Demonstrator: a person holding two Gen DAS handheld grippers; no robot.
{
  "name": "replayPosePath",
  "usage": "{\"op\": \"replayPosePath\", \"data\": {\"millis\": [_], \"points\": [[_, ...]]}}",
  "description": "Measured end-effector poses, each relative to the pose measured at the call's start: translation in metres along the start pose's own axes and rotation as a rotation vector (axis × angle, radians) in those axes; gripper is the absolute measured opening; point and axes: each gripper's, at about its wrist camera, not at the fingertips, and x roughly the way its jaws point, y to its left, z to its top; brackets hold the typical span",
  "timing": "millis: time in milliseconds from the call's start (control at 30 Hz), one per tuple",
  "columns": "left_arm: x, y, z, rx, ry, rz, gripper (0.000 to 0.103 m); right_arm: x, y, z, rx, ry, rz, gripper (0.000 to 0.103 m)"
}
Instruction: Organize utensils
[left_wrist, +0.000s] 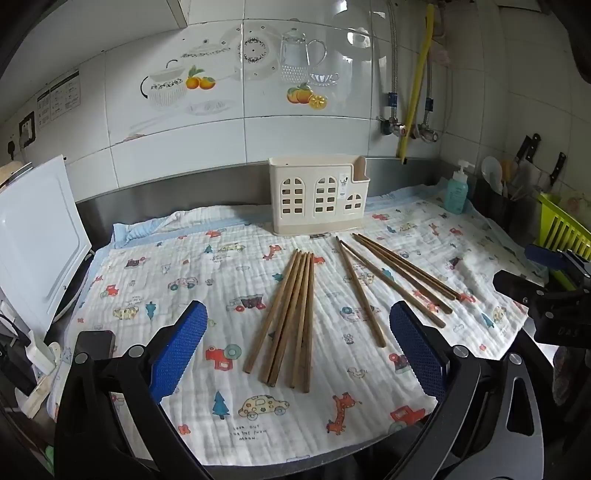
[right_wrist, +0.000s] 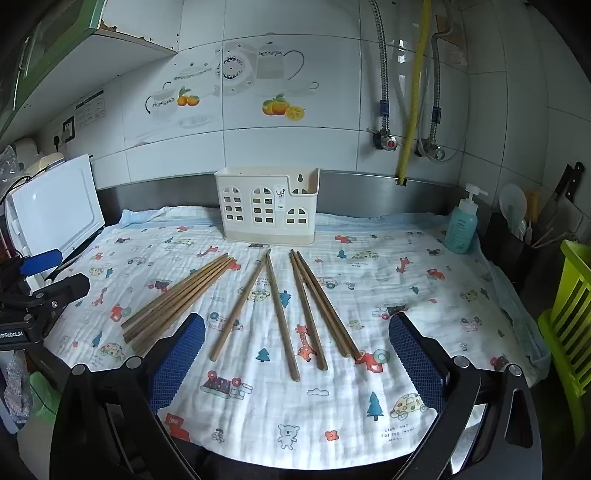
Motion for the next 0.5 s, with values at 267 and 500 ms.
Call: {"op": "replayPosePath", "data": {"millis": [267,500], "points": [[0.0044,-0.0037,-0.0046,-0.003,0.001,0.013,0.098,0.001,-0.0003,0.0001,-0.001,0.0,-0.002,0.097],[0.0048,-0.0004,-0.0032,-0.007,0.011,0.015,0.098,0.004,0.0009,-0.0002,0.002,0.003,-0.001,0.097]]}}
